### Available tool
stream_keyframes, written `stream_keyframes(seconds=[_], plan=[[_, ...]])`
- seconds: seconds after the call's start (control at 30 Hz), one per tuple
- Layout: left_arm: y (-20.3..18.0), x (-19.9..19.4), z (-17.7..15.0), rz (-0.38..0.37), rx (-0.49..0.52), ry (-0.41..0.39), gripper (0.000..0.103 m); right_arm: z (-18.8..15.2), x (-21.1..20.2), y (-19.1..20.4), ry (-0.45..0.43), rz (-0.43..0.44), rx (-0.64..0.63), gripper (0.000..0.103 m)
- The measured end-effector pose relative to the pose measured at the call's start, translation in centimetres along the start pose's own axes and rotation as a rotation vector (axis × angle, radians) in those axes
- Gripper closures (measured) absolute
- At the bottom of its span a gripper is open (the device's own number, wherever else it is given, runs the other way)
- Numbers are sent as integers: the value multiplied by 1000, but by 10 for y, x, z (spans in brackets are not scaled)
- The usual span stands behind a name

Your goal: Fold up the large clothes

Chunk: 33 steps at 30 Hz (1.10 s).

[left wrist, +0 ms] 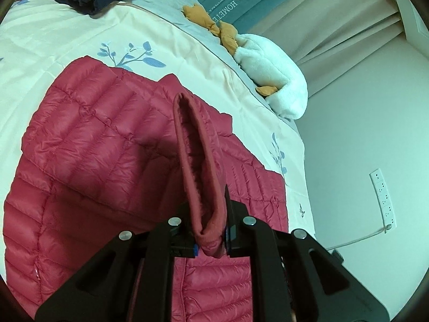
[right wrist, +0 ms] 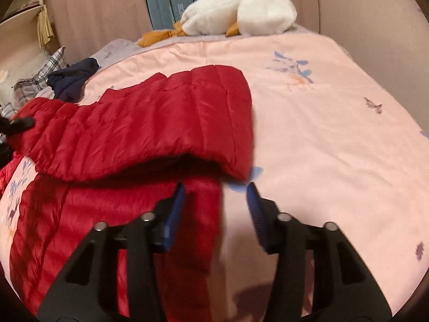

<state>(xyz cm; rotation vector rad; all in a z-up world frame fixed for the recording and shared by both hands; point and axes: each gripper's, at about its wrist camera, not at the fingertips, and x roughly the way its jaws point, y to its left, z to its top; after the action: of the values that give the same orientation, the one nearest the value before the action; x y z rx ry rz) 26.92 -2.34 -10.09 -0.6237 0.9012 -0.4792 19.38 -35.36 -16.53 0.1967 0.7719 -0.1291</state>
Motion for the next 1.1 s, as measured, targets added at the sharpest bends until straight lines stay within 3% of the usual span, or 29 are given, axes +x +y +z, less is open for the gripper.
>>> stream_keyframes(seconds=[0.17, 0.37, 0.5, 1.1], plan=[[3, 1, 4, 5, 10, -2, 90, 12, 22, 3, 21, -53, 1, 85], [5, 3, 9, 55, 60, -23, 90, 17, 25, -3, 7, -50, 36, 97], [9, 2, 14, 113, 90, -47, 90, 21, 19, 3, -23, -44, 20, 98], [40, 15, 24, 210, 91, -50, 90, 18, 30, 26, 8, -53, -45, 98]])
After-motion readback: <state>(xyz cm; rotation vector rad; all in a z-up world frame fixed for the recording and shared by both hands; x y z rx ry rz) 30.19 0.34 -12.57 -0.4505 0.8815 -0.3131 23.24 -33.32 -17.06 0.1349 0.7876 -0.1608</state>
